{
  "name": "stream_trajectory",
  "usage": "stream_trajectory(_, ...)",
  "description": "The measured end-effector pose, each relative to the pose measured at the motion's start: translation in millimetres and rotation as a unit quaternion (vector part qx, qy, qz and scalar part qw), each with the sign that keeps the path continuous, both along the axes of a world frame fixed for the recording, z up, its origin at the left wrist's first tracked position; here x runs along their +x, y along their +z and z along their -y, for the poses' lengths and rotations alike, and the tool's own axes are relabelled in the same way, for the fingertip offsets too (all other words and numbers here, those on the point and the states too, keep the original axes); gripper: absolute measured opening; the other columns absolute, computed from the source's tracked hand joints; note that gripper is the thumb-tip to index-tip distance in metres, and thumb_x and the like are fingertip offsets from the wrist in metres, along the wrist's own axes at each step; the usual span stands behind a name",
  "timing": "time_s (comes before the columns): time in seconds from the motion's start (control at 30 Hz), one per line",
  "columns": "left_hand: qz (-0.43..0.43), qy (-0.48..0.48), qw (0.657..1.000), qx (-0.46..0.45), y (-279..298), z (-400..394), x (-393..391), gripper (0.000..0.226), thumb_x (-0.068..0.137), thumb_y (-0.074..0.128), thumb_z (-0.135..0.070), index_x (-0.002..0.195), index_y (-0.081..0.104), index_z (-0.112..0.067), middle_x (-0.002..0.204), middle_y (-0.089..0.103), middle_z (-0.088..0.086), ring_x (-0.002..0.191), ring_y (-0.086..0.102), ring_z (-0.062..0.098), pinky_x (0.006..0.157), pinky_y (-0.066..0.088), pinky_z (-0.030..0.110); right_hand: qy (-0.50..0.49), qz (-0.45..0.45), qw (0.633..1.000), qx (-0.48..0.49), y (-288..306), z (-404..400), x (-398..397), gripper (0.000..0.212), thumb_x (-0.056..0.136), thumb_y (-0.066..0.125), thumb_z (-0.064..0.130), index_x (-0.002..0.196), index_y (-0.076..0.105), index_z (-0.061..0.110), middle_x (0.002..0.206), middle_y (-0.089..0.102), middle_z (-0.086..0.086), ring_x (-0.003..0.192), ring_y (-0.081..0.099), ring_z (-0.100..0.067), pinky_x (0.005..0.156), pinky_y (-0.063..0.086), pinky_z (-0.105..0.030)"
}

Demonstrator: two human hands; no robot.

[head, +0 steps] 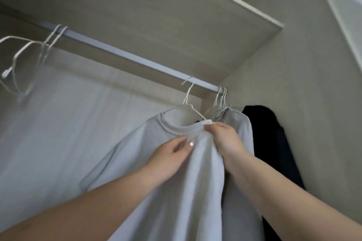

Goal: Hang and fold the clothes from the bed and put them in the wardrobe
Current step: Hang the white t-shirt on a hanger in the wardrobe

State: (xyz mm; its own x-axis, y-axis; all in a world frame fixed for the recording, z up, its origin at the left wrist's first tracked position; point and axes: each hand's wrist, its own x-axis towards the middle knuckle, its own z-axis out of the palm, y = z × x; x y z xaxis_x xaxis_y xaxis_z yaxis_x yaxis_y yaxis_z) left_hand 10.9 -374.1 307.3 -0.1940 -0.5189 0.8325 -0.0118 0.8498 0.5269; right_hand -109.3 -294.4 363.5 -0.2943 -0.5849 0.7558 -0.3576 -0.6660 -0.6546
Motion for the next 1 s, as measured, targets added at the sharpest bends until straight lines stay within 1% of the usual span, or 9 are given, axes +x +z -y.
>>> stream_trajectory(0.13,-0.028,-0.076,0.997,0.003,25.3,-26.0,-37.5,0.031,0.094,0.052,-0.044,0.116,0.067,-0.028,0.115,0.067,-0.014,0.11,0.058,0.003,0.103,0.042,0.025,-0.021,0.017,0.999,-0.022,32.7,3.9,-10.7,0.014,0.09,0.052,0.006,0.081,0.063,0.006,0.076,0.064,-0.011,0.072,0.06,-0.023,0.072,0.048,-0.032)
stream_trajectory(0.27,-0.042,-0.106,0.993,0.004,44.1,-43.7,-55.7,0.023,0.097,0.05,-0.04,0.08,0.065,-0.037,0.089,0.068,-0.021,0.092,0.061,-0.004,0.086,0.044,0.015,-0.073,0.025,0.996,-0.045,67.7,13.1,-22.6,0.014,0.088,0.054,0.008,0.077,0.062,0.01,0.088,0.068,-0.016,0.086,0.065,-0.031,0.083,0.053,-0.038)
stream_trajectory(0.37,-0.021,-0.109,0.994,-0.016,49.9,-43.4,-60.4,0.027,0.096,0.051,-0.041,0.079,0.069,-0.029,0.091,0.073,-0.011,0.093,0.065,0.005,0.093,0.047,0.026,-0.103,0.045,0.993,-0.035,86.4,23.1,-34.9,0.016,0.086,0.056,0.013,0.093,0.067,0.003,0.099,0.069,-0.019,0.097,0.065,-0.035,0.092,0.051,-0.044)
stream_trajectory(0.43,-0.003,-0.105,0.994,-0.027,49.7,-43.6,-63.0,0.041,0.086,0.049,-0.052,0.09,0.071,-0.017,0.101,0.072,0.005,0.097,0.066,0.017,0.097,0.046,0.037,-0.114,0.052,0.992,-0.015,91.9,30.1,-42.1,0.024,0.087,0.057,0.015,0.101,0.066,-0.001,0.097,0.068,-0.018,0.095,0.065,-0.033,0.089,0.051,-0.039)
stream_trajectory(0.53,0.017,-0.125,0.992,-0.019,45.5,-37.3,-65.7,0.056,0.076,0.043,-0.058,0.098,0.068,-0.013,0.105,0.071,0.009,0.106,0.065,0.023,0.099,0.046,0.042,-0.131,0.036,0.991,0.009,92.5,39.6,-48.0,0.025,0.089,0.055,0.014,0.106,0.064,-0.003,0.095,0.064,-0.016,0.098,0.062,-0.032,0.087,0.047,-0.035)
stream_trajectory(0.63,0.039,-0.122,0.992,-0.002,38.8,-28.6,-67.6,0.06,0.073,0.044,-0.065,0.097,0.067,-0.016,0.105,0.071,0.008,0.108,0.064,0.024,0.098,0.047,0.046,-0.132,0.012,0.991,0.03,84.3,44.5,-51.0,0.015,0.091,0.049,0.008,0.087,0.061,0.001,0.08,0.06,-0.011,0.088,0.058,-0.028,0.075,0.044,-0.029)
stream_trajectory(0.83,0.055,-0.134,0.989,0.014,30.7,-26.7,-68.4,0.035,0.093,0.049,-0.05,0.099,0.07,-0.023,0.109,0.072,-0.001,0.108,0.064,0.014,0.101,0.047,0.039,-0.173,-0.05,0.983,-0.036,75.3,38.2,-59.5,0.03,0.09,0.045,0.014,0.06,0.046,0.014,0.061,0.047,-0.001,0.061,0.043,-0.018,0.06,0.032,-0.03)
stream_trajectory(0.93,0.039,-0.145,0.988,0.022,28.8,-25.4,-66.0,0.024,0.097,0.05,-0.038,0.094,0.069,-0.024,0.11,0.071,0.007,0.1,0.065,0.016,0.096,0.048,0.039,-0.227,-0.139,0.962,-0.065,64.8,30.5,-51.9,0.016,0.092,0.047,0.024,0.095,0.059,0.014,0.087,0.059,-0.005,0.087,0.053,-0.022,0.073,0.037,-0.03)
stream_trajectory(1.0,0.027,-0.146,0.988,0.03,26.2,-25.0,-64.5,0.027,0.097,0.052,-0.036,0.1,0.07,-0.017,0.112,0.069,0.012,0.097,0.064,0.019,0.095,0.048,0.043,-0.308,-0.205,0.928,-0.051,58.0,31.7,-52.4,0.04,0.093,0.049,0.032,0.128,0.05,0.013,0.121,0.058,-0.011,0.116,0.052,-0.028,0.09,0.038,-0.032)
